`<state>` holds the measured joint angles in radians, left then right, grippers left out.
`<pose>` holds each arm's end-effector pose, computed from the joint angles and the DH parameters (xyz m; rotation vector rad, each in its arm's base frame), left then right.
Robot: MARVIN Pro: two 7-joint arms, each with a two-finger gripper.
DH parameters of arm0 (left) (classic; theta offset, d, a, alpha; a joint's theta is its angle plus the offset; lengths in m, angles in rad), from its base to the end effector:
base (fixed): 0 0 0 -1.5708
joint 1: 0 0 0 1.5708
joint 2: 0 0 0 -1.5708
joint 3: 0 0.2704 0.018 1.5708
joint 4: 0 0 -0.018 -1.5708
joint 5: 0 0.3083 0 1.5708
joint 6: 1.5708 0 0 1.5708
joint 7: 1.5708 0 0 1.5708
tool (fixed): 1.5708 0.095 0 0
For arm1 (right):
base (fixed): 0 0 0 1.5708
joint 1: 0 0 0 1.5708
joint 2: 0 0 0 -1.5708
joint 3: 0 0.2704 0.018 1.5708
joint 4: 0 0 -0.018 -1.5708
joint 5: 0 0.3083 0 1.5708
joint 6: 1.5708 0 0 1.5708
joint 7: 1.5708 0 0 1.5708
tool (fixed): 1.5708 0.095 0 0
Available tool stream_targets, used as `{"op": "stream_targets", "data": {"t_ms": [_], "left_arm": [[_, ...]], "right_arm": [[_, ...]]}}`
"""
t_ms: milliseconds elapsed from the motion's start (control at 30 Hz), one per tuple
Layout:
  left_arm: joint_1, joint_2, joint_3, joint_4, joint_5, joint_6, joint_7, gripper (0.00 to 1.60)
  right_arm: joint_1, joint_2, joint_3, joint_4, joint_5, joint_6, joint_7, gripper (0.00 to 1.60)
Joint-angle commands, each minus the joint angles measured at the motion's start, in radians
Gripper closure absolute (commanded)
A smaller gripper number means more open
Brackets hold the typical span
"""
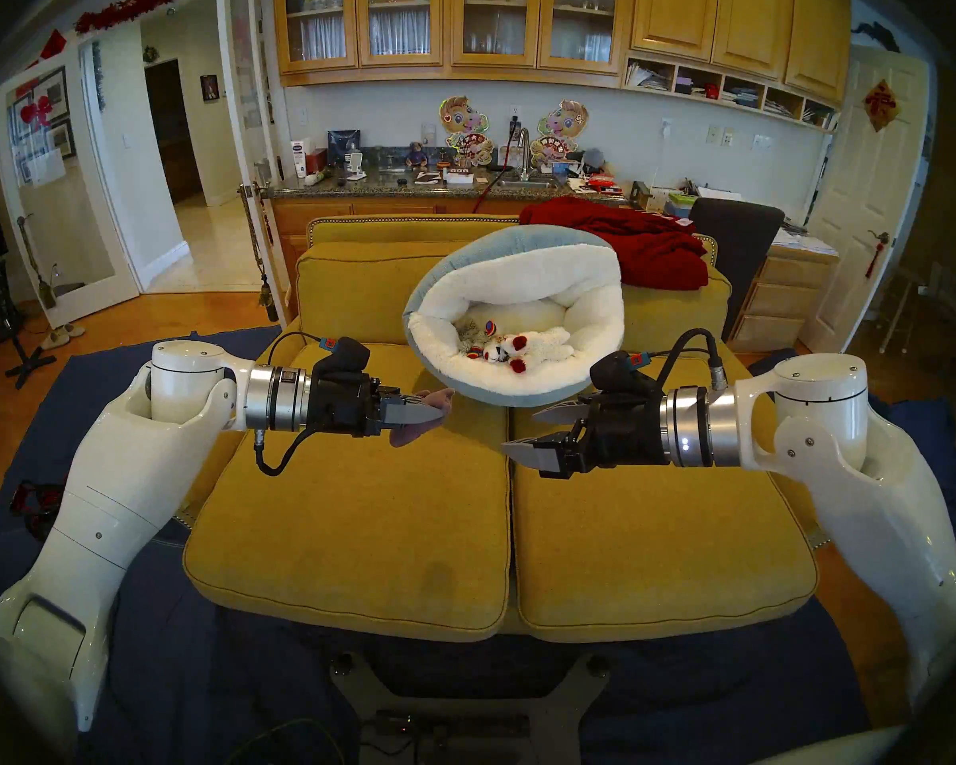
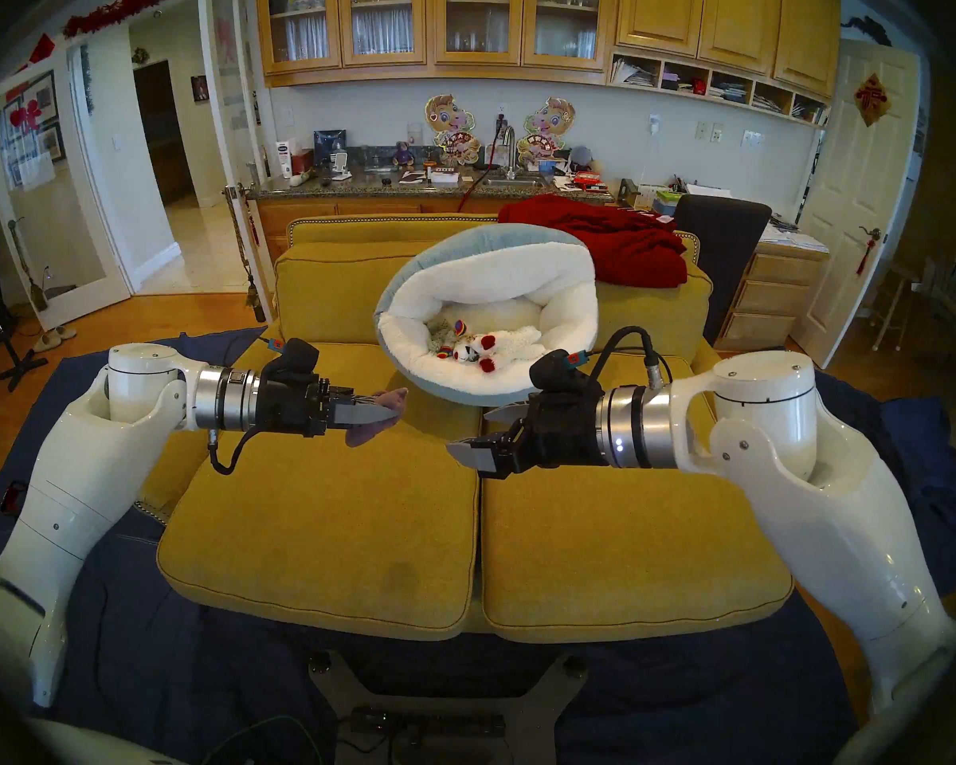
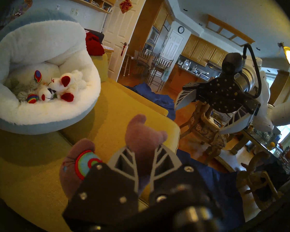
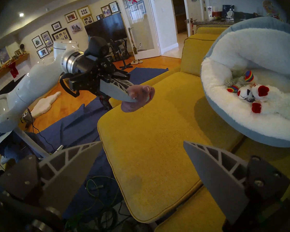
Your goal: Put toys into dog bed
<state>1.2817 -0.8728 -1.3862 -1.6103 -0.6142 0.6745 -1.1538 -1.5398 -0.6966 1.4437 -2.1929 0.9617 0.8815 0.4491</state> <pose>0.4008 0.0433 -0.1760 1.7725 -0.8960 0.9554 0.3173 0.0170 -0.1304 -2.0521 -0.8929 -1.0373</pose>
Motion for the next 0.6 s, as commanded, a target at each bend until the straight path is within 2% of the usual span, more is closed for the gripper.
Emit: {"op": "stream_targets", "data": {"t_ms": [0,133,300,567], "left_arm": [[-0.037,0.010,-0.003,-0.013,-0.014,-0.012,-0.043,1.60],[-0.002,0.026,-0.010,-0.034,-0.024,-0.039,-0.065,1.60],[-0.025,0.006,-0.037,-0.012,-0.070,-0.038,-0.086,1.60],[-0.060,-0.020,-0.042,0.012,-0.103,-0.027,-0.085,1.60]], "right_arm": [[0.059,-0.021,-0.005,-0.009,-0.003,0.011,-0.023,0.00],[0.067,-0.029,-0.015,-0.018,0.001,0.027,-0.035,0.00],[0.077,-0.038,-0.022,-0.028,0.004,0.043,-0.047,0.00],[0.097,-0.049,-0.020,-0.032,0.015,0.065,-0.053,0.00]]}}
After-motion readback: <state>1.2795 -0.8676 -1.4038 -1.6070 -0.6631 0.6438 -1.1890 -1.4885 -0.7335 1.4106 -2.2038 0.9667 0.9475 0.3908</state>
